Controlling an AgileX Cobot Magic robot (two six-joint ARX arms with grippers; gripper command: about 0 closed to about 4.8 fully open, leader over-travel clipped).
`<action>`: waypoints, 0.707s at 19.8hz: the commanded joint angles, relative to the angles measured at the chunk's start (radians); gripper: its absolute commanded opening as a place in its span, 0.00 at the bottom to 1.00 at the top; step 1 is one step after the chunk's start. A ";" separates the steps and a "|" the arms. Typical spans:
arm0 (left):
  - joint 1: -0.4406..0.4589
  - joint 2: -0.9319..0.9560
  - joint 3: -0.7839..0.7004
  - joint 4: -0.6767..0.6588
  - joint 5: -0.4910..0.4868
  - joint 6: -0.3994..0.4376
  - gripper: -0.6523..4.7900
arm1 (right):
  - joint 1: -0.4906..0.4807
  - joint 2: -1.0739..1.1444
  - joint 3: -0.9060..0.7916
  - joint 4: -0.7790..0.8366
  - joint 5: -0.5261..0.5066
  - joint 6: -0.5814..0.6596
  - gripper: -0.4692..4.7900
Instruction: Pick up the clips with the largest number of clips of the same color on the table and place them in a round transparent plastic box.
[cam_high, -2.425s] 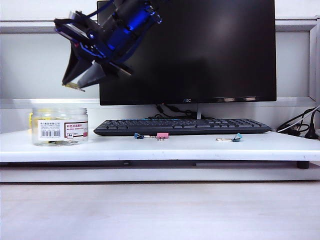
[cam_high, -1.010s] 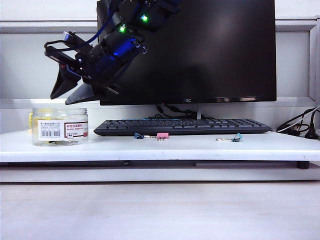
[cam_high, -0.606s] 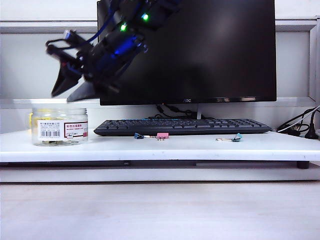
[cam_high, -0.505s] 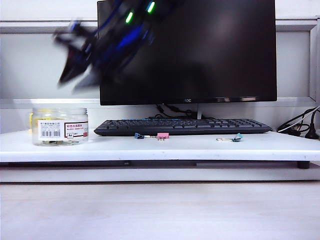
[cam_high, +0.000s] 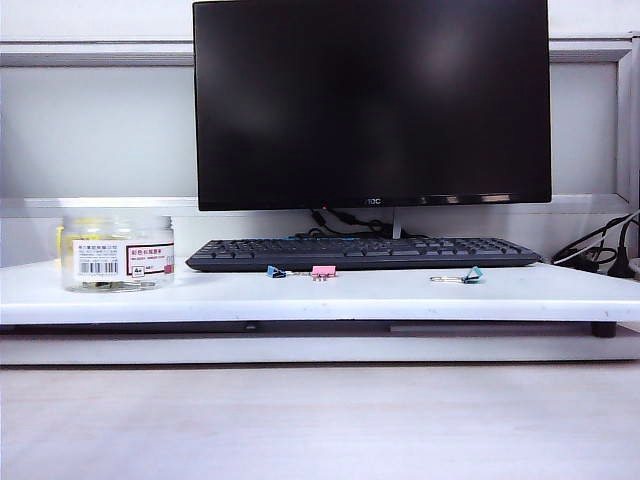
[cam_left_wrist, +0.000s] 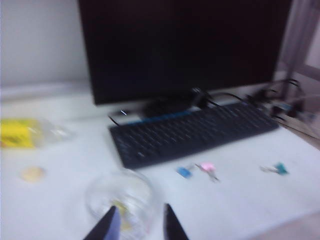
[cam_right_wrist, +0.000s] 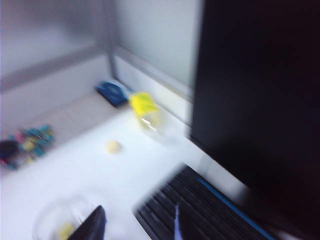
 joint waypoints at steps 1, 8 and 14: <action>0.000 0.000 0.066 0.021 -0.062 0.079 0.34 | -0.053 -0.087 -0.002 -0.110 0.003 -0.056 0.43; 0.000 0.000 0.259 -0.087 -0.078 0.097 0.34 | -0.114 -0.293 -0.002 -0.254 0.031 -0.069 0.43; 0.000 0.000 0.447 -0.178 -0.078 0.195 0.35 | -0.114 -0.530 -0.002 -0.339 0.112 -0.068 0.43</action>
